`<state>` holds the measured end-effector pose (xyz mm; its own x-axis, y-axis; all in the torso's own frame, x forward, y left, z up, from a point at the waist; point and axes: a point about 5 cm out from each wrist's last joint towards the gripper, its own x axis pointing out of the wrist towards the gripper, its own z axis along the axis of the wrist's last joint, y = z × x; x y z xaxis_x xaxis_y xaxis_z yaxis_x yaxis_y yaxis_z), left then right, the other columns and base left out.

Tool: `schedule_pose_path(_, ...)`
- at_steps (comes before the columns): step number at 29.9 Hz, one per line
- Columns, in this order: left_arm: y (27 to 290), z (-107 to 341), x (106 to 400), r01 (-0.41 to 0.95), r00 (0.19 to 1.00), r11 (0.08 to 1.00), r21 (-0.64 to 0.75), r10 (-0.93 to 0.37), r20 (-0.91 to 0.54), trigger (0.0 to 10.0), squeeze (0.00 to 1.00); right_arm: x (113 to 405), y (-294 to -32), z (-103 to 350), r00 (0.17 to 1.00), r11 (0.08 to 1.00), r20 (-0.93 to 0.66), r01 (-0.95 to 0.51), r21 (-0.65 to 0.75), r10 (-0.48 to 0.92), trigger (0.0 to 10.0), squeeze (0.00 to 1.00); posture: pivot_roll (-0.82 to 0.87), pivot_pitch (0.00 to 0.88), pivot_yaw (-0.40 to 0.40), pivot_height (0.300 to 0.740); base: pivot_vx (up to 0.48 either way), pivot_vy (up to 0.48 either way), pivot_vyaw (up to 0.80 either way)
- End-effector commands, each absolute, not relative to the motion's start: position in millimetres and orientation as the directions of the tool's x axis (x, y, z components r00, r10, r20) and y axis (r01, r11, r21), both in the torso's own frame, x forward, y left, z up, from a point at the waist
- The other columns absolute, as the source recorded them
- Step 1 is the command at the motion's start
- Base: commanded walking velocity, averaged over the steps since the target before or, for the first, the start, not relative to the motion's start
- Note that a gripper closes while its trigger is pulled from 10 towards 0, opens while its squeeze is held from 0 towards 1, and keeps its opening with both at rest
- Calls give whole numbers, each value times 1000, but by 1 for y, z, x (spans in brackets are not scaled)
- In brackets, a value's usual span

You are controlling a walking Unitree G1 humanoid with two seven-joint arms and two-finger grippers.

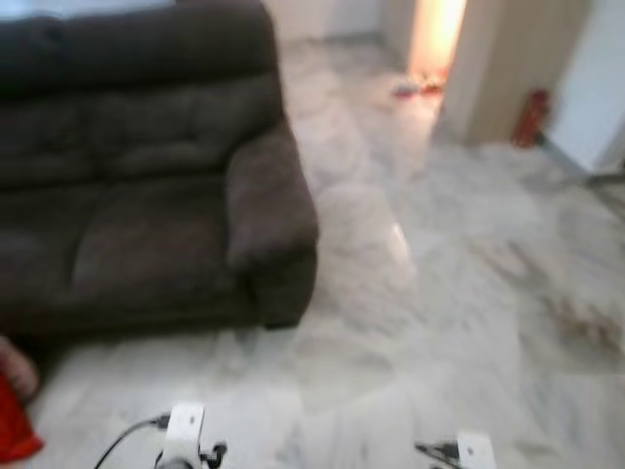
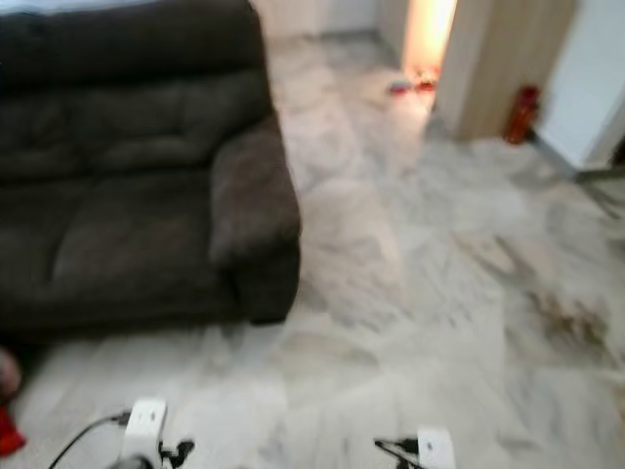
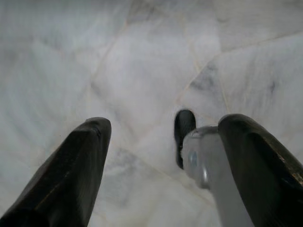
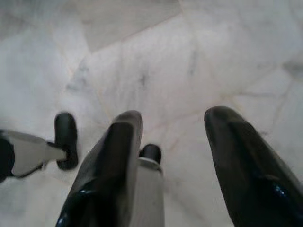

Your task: Move the pillow to the sofa from floor

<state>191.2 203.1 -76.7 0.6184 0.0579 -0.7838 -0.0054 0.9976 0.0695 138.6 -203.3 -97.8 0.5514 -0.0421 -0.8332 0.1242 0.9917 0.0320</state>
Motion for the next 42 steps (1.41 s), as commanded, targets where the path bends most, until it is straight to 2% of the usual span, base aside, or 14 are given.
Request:
schedule_pose_path(1,208,-81,182,-17,591,997,76,72,-803,10000,0,141,-200,-97,560,993,-828,110,37,-31,10000,0,84,47,-15,740,0,0,800)
schedule_pose_path(22,205,-79,187,-22,595,997,80,77,-800,10000,0,140,-202,-97,559,994,-829,99,37,-25,10000,0,85,50,-22,740,0,0,800)
schedule_pose_path(34,206,-81,183,-39,584,996,75,84,-807,10000,0,139,-201,-97,572,987,-820,144,69,-26,10000,0,86,53,-25,740,0,0,0)
schedule_pose_path(42,206,-81,183,-39,583,996,75,84,-808,10000,0,138,-201,-98,559,986,-829,149,71,-25,10000,0,86,56,-26,740,0,405,-220)
